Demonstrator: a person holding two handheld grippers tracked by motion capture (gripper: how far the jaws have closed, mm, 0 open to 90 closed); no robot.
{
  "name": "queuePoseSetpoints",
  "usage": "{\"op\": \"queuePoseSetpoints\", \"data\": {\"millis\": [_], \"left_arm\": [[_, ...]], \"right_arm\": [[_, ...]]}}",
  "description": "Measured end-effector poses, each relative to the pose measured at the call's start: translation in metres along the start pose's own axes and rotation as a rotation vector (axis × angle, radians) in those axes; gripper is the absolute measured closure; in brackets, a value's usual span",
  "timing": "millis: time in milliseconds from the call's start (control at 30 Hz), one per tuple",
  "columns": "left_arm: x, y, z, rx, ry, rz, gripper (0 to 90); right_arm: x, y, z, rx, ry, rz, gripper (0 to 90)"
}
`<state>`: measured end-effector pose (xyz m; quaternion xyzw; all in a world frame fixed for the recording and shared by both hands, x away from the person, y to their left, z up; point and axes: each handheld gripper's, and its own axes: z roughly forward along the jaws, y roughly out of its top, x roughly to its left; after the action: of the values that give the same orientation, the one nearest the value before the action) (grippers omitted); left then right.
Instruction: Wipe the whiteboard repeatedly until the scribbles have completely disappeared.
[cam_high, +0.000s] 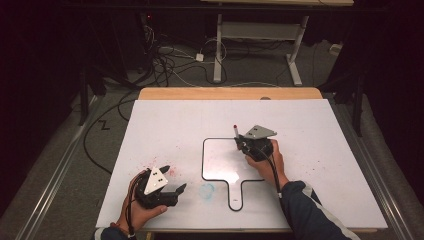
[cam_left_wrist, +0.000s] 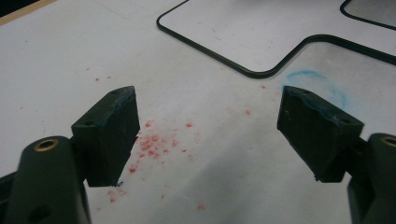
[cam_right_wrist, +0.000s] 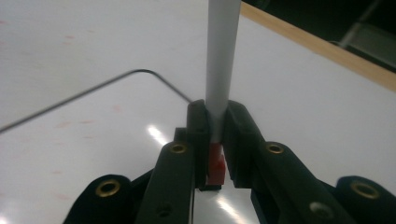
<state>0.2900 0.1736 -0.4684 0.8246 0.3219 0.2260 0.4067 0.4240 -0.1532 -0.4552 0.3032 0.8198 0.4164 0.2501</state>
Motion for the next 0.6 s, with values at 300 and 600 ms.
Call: {"op": "queuePoseSetpoints", "data": {"millis": [300,600], "left_arm": [[-0.002,0.001,0.001,0.006,-0.004,0.010,19.8],[-0.003,0.001,0.002,0.014,0.006,0.007,19.8]], "right_arm": [[0.018,-0.003,-0.008,-0.011,0.027,-0.035,82.0],[-0.008,-0.008,-0.040,-0.016,0.013,0.056,81.9]]}}
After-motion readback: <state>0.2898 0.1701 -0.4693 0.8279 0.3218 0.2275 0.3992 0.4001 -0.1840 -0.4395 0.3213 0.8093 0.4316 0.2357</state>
